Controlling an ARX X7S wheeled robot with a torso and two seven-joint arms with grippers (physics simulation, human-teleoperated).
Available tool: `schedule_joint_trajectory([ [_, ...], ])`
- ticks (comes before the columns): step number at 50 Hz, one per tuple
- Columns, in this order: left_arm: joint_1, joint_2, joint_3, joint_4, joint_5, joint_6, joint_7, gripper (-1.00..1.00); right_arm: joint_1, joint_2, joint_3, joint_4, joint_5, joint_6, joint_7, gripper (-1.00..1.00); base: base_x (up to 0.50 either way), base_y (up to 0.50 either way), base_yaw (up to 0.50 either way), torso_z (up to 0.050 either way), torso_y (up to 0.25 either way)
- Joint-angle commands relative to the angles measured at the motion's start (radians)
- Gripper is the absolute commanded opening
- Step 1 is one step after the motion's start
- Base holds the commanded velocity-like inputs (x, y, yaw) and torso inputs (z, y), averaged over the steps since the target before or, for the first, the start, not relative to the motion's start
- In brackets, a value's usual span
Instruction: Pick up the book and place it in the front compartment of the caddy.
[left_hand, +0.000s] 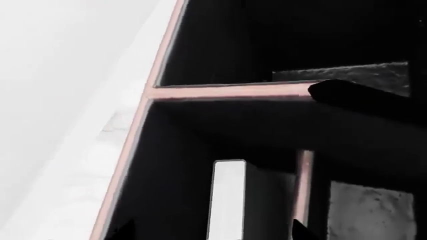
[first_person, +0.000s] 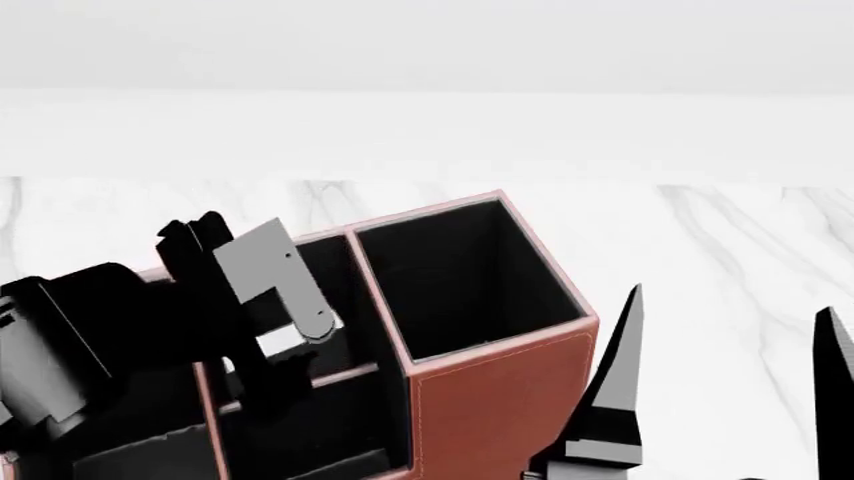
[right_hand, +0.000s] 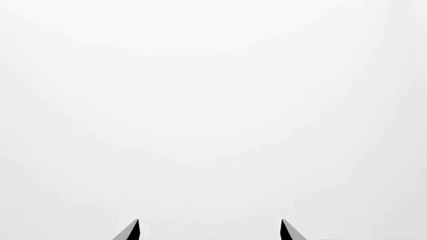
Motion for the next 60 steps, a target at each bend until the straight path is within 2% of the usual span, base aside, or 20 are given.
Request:
schedule_joint_trajectory([
  [1, 0.035, -0.189, -0.141, 0.405, -0.142, -0.135, -0.311, 1.0, 0.012, -0.008, -0.023, 0.001, -0.005, 0.007, -0.004, 1.0, 0.0, 0.0, 0.0, 0.0, 0.0],
  [4, 0.064, -0.22, -0.172, 0.468, -0.146, -0.139, -0.429, 1.0, 0.016, -0.012, -0.031, 0.006, -0.011, 0.007, -0.007, 1.0, 0.0, 0.0, 0.0, 0.0, 0.0],
  [7, 0.133, -0.301, -0.222, 0.671, -0.206, -0.119, -0.543, 1.0, 0.015, -0.018, -0.041, 0.015, -0.018, 0.003, -0.012, 1.0, 0.0, 0.0, 0.0, 0.0, 0.0],
  [15, 0.189, -0.386, -0.197, 0.933, -0.199, -0.143, -0.67, 1.0, 0.018, -0.014, -0.045, -0.004, -0.016, 0.014, -0.003, 1.0, 0.0, 0.0, 0.0, 0.0, 0.0],
  [18, 0.233, -0.422, -0.212, 1.01, -0.165, -0.052, -0.694, 1.0, 0.019, -0.008, -0.039, -0.016, -0.011, 0.018, 0.003, 1.0, 0.0, 0.0, 0.0, 0.0, 0.0],
  [19, 0.238, -0.431, -0.213, 1.029, -0.176, -0.073, -0.725, 1.0, 0.012, -0.006, -0.034, -0.015, -0.011, 0.011, 0.003, 1.0, 0.0, 0.0, 0.0, 0.0, 0.0],
  [24, 0.304, -0.464, -0.271, 1.067, -0.175, 0.038, -0.805, 1.0, 0.012, -0.006, -0.035, -0.017, -0.011, 0.012, 0.004, 1.0, 0.0, 0.0, 0.0, 0.0, 0.0],
  [26, 0.312, -0.477, -0.258, 1.096, -0.128, 0.066, -0.799, 1.0, 0.018, -0.003, -0.035, -0.025, -0.007, 0.021, 0.01, 1.0, 0.0, 0.0, 0.0, 0.0, 0.0],
  [27, 0.353, -0.485, -0.291, 1.111, -0.179, 0.113, -0.828, 1.0, 0.019, -0.003, -0.037, -0.026, -0.008, 0.021, 0.01, 1.0, 0.0, 0.0, 0.0, 0.0, 0.0],
  [31, 0.417, -0.508, -0.308, 1.149, -0.134, 0.199, -0.891, 1.0, 0.017, -0.002, -0.037, -0.027, -0.008, 0.02, 0.011, 1.0, 0.0, 0.0, 0.0, 0.0, 0.0],
  [43, 0.528, -0.582, -0.312, 1.298, -0.029, 0.308, -1.012, 1.0, 0.023, 0.0, -0.043, -0.03, -0.01, 0.023, 0.013, 1.0, 0.0, 0.0, 0.0, 0.0, 0.0],
  [49, 0.595, -0.588, -0.298, 1.302, 0.028, 0.378, -1.033, 1.0, 0.023, 0.006, -0.038, -0.038, -0.005, 0.027, 0.02, 1.0, 0.0, 0.0, 0.0, 0.0, 0.0],
  [60, 0.632, -0.605, -0.313, 1.352, 0.058, 0.433, -1.081, 1.0, 0.025, 0.005, -0.046, -0.032, -0.012, 0.025, 0.019, 1.0, 0.0, 0.0, 0.0, 0.0, 0.0],
])
